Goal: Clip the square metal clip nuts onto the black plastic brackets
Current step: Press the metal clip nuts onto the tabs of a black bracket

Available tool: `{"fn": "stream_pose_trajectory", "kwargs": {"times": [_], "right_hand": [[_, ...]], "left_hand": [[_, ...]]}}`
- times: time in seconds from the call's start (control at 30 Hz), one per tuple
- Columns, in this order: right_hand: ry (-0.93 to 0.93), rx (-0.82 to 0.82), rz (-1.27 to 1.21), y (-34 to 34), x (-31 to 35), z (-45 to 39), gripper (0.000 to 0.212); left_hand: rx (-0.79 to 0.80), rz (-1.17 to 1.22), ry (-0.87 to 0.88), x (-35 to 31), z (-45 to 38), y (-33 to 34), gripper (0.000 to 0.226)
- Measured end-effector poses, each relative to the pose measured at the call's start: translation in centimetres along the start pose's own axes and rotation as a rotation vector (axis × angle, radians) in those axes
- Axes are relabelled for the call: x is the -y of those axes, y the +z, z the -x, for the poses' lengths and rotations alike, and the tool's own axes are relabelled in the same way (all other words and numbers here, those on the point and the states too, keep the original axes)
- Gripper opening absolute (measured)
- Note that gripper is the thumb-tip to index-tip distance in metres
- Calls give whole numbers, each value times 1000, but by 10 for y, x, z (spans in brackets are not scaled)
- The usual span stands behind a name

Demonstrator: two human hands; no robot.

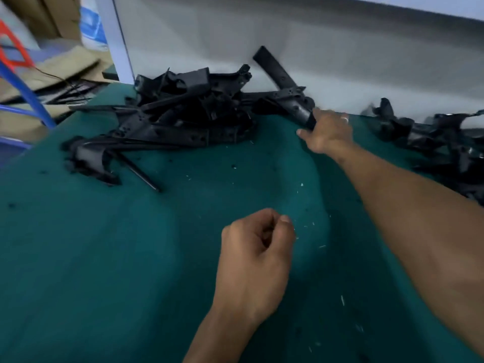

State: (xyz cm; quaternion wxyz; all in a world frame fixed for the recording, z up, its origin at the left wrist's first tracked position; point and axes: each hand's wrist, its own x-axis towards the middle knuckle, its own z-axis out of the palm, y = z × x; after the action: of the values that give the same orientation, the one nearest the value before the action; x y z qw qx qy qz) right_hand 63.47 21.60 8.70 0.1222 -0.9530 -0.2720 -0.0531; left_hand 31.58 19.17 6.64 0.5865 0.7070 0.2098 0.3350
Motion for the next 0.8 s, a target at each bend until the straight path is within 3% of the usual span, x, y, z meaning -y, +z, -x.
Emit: {"fn": "stream_pose_trajectory", "kwargs": {"times": [0.13, 0.3, 0.37, 0.5, 0.63, 0.73, 0.8], "right_hand": [[-18, -133, 85, -8, 10, 3, 25], [-65, -249, 23, -57, 5, 37, 33], [-52, -204, -144, -72, -4, 65, 43], [-15, -12, -805, -73, -8, 151, 46], [-66, 169, -1364, -63, -3, 242, 47], [-24, 244, -1465, -59, 9, 290, 44], [7, 255, -1442, -58, 16, 309, 44]], "left_hand": [[7, 5, -7, -1, 0, 0, 40], [8, -34, 33, -1, 0, 1, 40], [-3, -17, 21, -1, 0, 2, 37], [9, 84, -20, -5, 3, 0, 31], [141, 81, -53, -19, 9, 1, 59], [199, 243, -119, -35, 18, 5, 55], [168, 183, -129, -53, 23, 8, 52]]}}
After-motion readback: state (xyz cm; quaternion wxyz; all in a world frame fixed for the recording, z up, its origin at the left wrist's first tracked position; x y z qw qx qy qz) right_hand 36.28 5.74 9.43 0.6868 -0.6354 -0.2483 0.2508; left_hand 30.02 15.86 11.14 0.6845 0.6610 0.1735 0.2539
